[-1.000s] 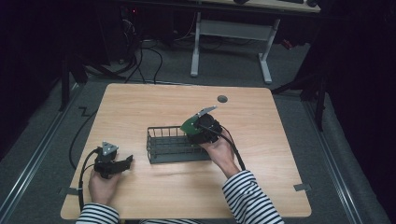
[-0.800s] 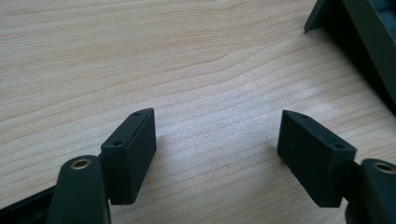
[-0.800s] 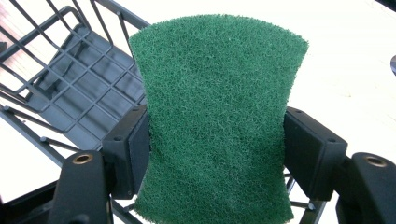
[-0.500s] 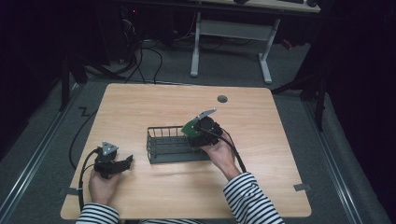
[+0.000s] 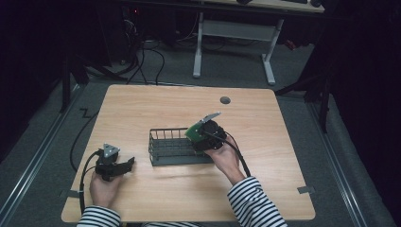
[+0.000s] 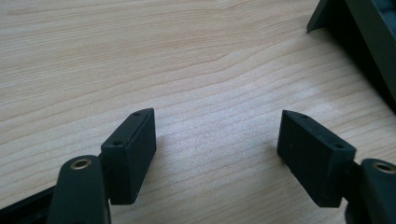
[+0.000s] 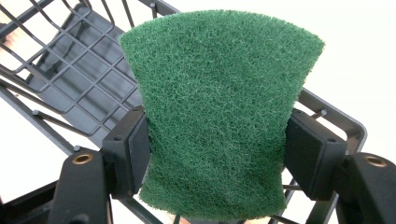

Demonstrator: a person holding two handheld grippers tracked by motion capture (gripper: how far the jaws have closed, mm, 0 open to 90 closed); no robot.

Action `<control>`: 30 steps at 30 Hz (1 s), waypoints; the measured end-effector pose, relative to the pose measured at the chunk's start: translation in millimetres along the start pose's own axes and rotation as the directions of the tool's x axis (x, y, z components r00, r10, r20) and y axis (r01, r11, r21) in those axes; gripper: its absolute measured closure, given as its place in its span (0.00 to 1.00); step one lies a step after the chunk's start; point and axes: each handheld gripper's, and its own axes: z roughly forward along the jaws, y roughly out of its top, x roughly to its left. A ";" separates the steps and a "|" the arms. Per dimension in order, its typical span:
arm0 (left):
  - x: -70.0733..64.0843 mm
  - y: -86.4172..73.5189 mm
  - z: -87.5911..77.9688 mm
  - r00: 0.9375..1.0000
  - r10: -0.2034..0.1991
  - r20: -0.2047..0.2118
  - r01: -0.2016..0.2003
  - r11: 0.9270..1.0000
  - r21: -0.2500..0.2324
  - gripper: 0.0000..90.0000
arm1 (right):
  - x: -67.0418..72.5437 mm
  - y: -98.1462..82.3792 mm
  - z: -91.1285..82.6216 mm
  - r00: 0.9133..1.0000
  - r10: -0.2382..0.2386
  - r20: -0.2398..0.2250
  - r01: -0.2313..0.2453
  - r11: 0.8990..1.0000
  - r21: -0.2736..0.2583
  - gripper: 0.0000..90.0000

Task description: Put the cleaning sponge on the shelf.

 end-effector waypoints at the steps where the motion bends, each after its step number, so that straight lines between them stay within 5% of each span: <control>1: 0.0 0.0 0.0 1.000 0.000 0.000 0.000 1.000 0.000 0.32 | -0.2 -0.2 0.0 1.000 0.002 -0.002 -0.002 1.000 -0.001 0.34; 16: 0.0 0.1 -0.1 1.000 0.002 -0.001 -0.002 1.000 0.002 0.32 | -2.7 -6.3 1.0 0.999 0.027 -0.017 -0.027 1.000 -0.003 0.31; 30: 0.0 0.0 0.0 1.000 0.000 -0.002 0.000 1.000 0.000 0.32 | -7.2 -13.0 -16.1 0.997 0.043 -0.058 -0.046 0.998 -0.053 0.23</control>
